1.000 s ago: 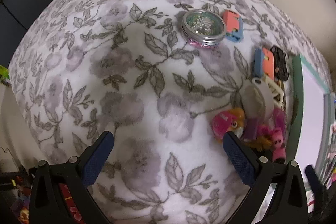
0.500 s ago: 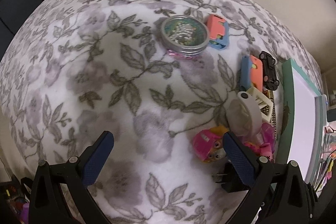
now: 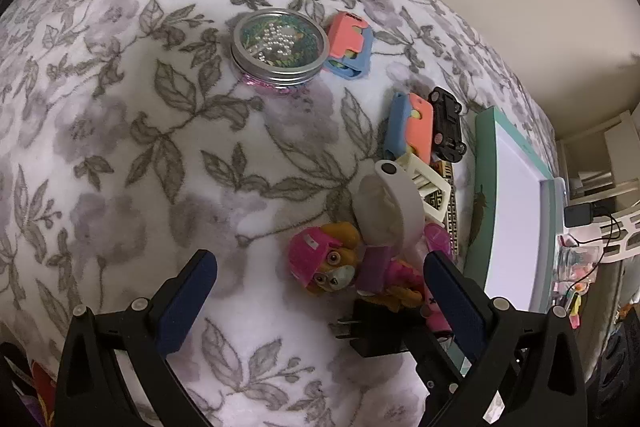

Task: Organize rigid objects
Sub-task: 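Grasp the pink watch band with the right gripper while the left grasps the toy dog figure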

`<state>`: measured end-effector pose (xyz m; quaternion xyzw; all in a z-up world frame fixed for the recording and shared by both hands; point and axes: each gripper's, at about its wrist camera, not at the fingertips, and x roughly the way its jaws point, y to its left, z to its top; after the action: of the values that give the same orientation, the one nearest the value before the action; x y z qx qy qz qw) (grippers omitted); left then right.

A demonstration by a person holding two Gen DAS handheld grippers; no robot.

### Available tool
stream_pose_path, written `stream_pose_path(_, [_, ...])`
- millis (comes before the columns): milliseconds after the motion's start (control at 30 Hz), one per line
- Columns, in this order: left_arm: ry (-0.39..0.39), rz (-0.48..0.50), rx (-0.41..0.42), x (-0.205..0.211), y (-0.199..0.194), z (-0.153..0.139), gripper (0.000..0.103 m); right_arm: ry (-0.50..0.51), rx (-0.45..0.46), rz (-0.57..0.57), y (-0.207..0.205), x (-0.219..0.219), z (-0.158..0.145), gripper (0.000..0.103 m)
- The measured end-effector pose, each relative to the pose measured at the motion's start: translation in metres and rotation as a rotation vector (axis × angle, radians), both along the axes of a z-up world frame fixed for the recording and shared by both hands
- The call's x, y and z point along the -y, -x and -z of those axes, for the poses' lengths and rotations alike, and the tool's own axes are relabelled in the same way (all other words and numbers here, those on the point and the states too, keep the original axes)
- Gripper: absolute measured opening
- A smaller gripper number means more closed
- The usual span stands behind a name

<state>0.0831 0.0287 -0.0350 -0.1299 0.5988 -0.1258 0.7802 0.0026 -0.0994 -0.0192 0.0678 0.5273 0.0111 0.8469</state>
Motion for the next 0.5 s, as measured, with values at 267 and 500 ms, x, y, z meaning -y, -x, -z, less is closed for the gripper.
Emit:
stream_pose_path(267, [-0.039, 0.062, -0.003, 0.009, 0.002, 0.001, 0.102, -0.022, 0.001, 0.01, 0.003, 0.004, -0.001, 0.033])
stream_pose_path(500, [-0.047, 0.105, -0.024, 0.022, 0.001, 0.011, 0.101, -0.027, 0.0, 0.013, 0.004, 0.004, -0.001, 0.032])
